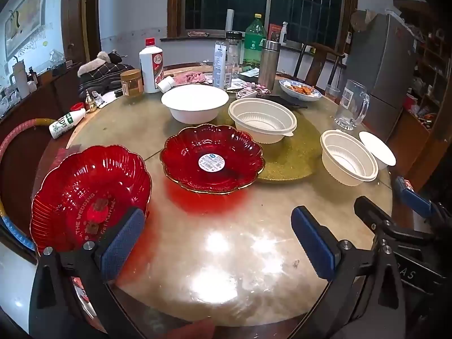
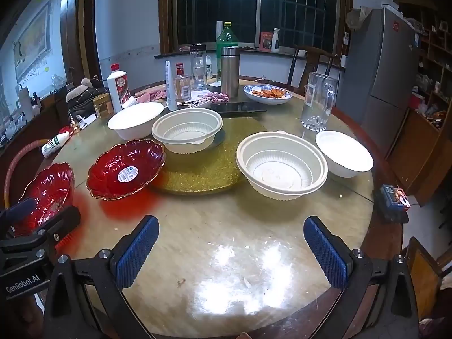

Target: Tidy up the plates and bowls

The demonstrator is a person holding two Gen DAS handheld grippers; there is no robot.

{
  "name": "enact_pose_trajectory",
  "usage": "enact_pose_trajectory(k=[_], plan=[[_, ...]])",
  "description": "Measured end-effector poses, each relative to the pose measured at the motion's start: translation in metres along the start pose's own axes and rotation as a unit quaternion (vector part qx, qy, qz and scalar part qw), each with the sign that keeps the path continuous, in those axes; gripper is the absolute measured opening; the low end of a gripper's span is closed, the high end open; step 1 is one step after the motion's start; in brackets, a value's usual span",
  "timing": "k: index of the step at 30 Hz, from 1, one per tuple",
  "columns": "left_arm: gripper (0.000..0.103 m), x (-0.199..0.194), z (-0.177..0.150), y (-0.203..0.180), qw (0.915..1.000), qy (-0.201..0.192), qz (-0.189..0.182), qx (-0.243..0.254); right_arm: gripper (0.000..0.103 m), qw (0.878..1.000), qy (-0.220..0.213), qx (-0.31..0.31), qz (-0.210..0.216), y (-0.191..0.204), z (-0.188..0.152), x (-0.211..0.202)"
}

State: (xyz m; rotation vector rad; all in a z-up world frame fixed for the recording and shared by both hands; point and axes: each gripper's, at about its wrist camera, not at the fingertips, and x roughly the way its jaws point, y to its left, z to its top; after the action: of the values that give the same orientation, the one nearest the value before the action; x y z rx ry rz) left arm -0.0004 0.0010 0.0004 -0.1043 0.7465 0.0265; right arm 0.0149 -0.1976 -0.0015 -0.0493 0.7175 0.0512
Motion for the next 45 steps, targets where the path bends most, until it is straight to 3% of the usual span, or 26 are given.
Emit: enact_pose_trajectory(k=[10, 45], plan=[[0.103, -0.003, -0.006, 0.002, 0.9999, -0.001, 0.012, 0.006, 0.103, 1.0, 0.015, -0.008, -0.005, 0.014, 0.001, 0.007], [0.103, 0.01, -0.008, 0.003, 0.9998, 0.009, 0.014, 0.004, 0.103, 1.0, 0.021, 0.0, 0.01, 0.009, -0.002, 0.016]])
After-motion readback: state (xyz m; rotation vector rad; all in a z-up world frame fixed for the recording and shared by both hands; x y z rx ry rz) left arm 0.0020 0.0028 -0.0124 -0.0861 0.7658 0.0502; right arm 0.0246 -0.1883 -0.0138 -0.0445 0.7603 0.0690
